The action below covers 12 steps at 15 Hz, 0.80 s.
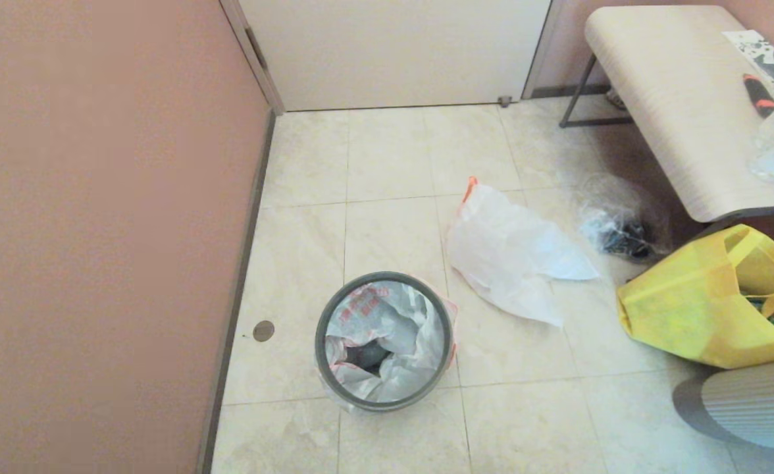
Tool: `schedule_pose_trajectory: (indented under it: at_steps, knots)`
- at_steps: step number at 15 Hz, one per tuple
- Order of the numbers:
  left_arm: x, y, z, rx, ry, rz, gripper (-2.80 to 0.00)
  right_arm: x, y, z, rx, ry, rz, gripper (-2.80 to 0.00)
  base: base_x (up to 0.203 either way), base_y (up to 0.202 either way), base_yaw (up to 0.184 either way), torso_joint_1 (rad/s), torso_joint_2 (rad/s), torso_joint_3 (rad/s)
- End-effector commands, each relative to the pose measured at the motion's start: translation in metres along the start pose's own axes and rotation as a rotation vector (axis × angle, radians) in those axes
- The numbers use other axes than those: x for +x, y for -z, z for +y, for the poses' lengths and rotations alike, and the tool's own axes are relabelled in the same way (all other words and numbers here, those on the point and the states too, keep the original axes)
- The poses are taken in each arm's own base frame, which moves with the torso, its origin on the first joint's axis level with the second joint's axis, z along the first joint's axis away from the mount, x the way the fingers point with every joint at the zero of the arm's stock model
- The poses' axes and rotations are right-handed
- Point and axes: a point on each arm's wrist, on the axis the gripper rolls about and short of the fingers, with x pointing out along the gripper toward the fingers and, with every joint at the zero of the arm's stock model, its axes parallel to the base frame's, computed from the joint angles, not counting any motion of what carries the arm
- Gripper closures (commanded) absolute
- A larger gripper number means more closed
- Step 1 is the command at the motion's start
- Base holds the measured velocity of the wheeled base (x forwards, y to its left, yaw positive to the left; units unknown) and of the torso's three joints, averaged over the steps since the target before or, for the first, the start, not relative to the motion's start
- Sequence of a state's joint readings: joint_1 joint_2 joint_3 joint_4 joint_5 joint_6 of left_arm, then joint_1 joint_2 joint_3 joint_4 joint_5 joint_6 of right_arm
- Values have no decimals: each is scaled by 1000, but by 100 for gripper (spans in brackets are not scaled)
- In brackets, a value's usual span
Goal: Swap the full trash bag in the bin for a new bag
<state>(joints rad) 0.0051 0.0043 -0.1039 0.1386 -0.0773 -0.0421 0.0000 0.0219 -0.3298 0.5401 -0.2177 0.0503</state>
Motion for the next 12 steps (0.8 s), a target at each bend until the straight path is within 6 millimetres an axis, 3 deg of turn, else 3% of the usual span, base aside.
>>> schedule_pose_trajectory:
  at_steps: [1,4,12]
  knots:
    - [6,9,2,51,-39,-35,0,22,11,6,11,-62,-138,0,0,0,0,0,0,0]
    - [9,12,3,93,-74,-72,0,40,25,13,-59,-212,-246,0,0,0,0,0,0,0]
    - [9,13,3,28,-70,-69,0,40,24,13,-42,-220,-246,0,0,0,0,0,0,0]
